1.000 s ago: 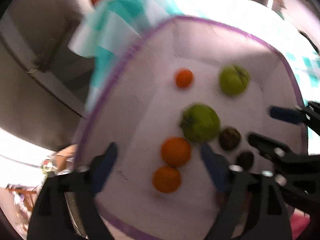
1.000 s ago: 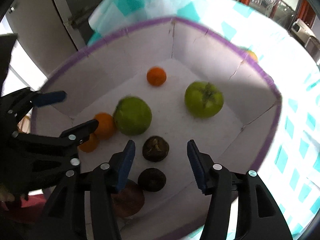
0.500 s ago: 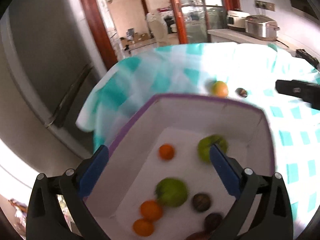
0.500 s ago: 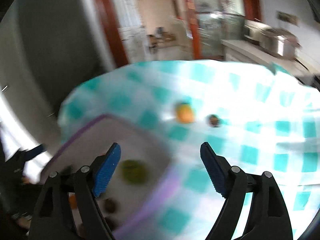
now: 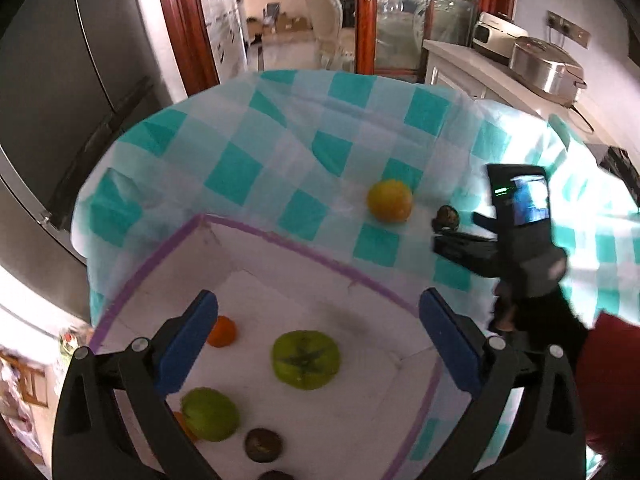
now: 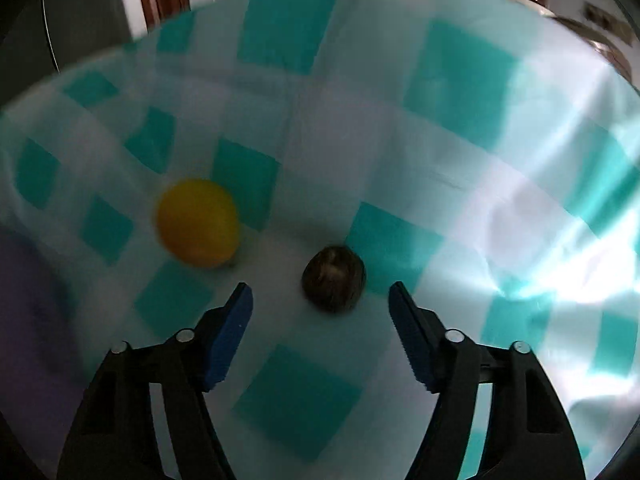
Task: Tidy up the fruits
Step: 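Move both tools back toward the yellow pear and last dark fruit, then grasp the yellow pear with the left tool while the right tool grasps the dark fruit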
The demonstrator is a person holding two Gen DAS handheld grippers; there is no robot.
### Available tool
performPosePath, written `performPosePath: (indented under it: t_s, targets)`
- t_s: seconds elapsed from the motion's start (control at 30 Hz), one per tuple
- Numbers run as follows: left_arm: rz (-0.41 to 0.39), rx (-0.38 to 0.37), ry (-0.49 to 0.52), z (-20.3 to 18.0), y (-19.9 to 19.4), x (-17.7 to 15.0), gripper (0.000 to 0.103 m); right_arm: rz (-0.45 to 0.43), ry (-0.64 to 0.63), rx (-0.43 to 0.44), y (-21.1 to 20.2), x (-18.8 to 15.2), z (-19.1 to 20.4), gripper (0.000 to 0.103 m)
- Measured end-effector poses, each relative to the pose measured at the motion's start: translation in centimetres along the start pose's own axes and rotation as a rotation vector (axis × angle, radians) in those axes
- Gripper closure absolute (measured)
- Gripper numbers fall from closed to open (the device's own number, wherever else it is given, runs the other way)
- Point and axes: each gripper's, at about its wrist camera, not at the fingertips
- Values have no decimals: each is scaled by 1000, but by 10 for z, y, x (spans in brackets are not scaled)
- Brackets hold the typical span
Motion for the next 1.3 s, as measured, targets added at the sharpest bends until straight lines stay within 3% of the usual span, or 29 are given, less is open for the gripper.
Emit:
performPosePath:
  t_s: [0.13, 0.23, 0.3, 0.47, 0.6, 0.77, 0.87, 0.93, 1.0, 1.2, 1.3]
  targets:
    - [79, -19, -25, -17, 19, 29, 2, 28, -8, -24, 25, 5, -5, 44]
    - [154, -12, -33, -37, 42, 59, 2, 22, -74, -23, 24, 4, 2, 65]
    - [195, -21, -35, -50, 57, 76, 2, 21, -70, 3, 19, -2, 0, 65]
    - [290, -24, 2, -96, 107, 112, 2, -56, 84, 59, -29, -37, -35, 65]
    - [389, -18, -16, -129, 155, 124, 3, -78, 119, 78, -58, -68, -50, 65]
    - [475, 57, -77, -144, 208, 126, 3, -90, 168, 77, -84, -98, -64, 65]
    - [523, 87, -93, -146, 231, 119, 13, -104, 194, 73, -89, -99, -79, 65]
    - [546, 74, -95, -146, 243, 114, 29, -114, 201, 71, -99, -107, -83, 65]
    - [545, 11, -102, -148, 247, 109, 40, -120, 208, 67, -101, -107, -83, 65]
    - [438, 6, -65, -155, 230, 96, 41, -104, 212, 50, -115, -115, -88, 65]
    - [323, -16, -64, -155, 195, 96, 41, -86, 201, 29, -116, -115, -81, 65]
Point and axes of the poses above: each gripper's, at about its wrist camera, not at the fingertips, and y roughly the way its jaws point, z to its left, x to its top, and after that the axes turned 14 degrees about x, right-handed
